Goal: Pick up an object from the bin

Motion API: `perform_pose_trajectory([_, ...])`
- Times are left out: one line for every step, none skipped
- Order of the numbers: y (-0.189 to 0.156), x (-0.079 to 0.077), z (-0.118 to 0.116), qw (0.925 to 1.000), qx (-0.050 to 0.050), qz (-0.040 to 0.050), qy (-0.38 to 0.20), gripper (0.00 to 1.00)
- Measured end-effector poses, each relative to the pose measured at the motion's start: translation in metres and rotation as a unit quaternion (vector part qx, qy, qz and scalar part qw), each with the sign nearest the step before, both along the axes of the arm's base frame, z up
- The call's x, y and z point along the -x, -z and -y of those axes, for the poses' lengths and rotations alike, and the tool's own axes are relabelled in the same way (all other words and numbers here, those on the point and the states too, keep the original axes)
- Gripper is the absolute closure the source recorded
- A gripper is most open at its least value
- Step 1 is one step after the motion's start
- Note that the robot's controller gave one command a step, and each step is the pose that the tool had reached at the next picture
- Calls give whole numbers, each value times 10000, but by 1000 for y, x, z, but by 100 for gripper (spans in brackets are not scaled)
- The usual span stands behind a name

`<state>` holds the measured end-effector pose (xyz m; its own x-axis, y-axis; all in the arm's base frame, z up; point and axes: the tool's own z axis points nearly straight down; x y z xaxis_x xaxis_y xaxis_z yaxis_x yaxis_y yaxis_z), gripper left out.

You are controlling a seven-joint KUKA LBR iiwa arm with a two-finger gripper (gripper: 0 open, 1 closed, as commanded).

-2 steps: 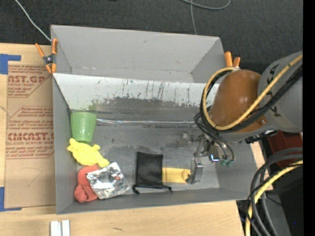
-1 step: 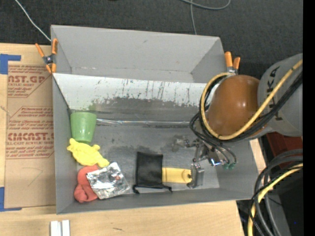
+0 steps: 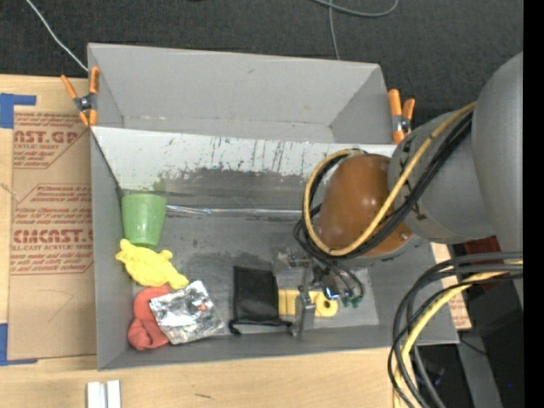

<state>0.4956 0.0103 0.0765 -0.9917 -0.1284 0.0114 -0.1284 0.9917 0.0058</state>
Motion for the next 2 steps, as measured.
perform_pose_trajectory([-13,13,2,9995,15,80,298,0])
perform_pose_trajectory([7,1,-49,9983,5,-1,583,100])
